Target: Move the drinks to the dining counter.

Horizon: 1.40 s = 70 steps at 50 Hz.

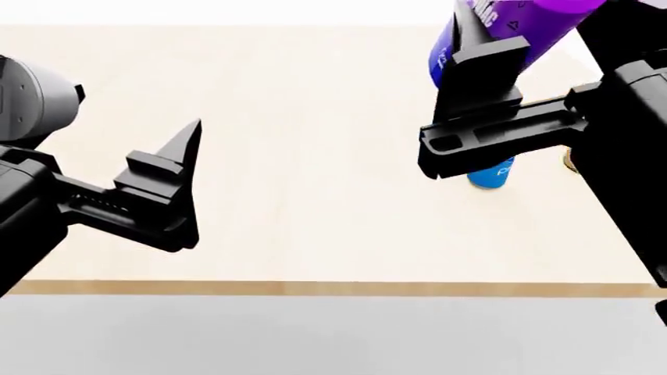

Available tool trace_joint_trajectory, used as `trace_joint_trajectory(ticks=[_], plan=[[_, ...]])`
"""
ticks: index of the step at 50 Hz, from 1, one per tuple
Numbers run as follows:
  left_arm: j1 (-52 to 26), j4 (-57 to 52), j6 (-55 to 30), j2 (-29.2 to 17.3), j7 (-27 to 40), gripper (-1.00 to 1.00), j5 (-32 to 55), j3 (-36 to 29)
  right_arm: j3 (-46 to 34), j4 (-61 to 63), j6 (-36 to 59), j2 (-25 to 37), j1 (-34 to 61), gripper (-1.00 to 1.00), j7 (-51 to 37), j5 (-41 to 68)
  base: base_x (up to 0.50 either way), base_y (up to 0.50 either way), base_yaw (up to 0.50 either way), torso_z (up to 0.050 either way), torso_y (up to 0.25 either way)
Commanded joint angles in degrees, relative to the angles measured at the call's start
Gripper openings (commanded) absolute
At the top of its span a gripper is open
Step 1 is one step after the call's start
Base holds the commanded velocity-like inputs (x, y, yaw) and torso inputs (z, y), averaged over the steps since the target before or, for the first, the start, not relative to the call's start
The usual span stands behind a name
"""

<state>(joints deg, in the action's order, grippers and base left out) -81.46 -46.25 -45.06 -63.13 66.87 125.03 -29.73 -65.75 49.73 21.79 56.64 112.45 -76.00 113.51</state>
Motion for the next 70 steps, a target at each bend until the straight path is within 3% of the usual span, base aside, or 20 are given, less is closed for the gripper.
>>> trace_joint_trajectory(ticks=[1, 8, 29, 70], plan=[[1.4, -0.2, 0.4, -0.4, -0.7, 1.0, -1.0, 0.2, -0.7, -9.6, -0.3, -6.2, -3.8, -1.0, 8.8, -5.3, 0.0, 0.0, 0.0, 0.0, 0.0], [0.2, -0.4, 0.2, 0.3, 0.3, 1.0, 0.0, -0.2, -1.3, -18.6, -1.0, -9.5, -5.6, -1.0, 15.8, -6.8, 0.0, 0.0, 0.0, 0.0, 0.0], [2.5, -0.7, 1.0, -1.3, -1.2, 1.0, -1.3, 0.9, -7.4, -34.7, 1.2, -17.2, -11.0, -1.0, 22.5, -11.5, 0.0, 0.0, 0.0, 0.0, 0.0], [3.8, -0.7, 1.3, -0.9, -1.6, 1.0, -2.5, 0.8, -12.3, -36.0, 3.3, -18.1, -17.3, -1.0, 20.2, -12.4, 0.0, 0.0, 0.0, 0.0, 0.0]])
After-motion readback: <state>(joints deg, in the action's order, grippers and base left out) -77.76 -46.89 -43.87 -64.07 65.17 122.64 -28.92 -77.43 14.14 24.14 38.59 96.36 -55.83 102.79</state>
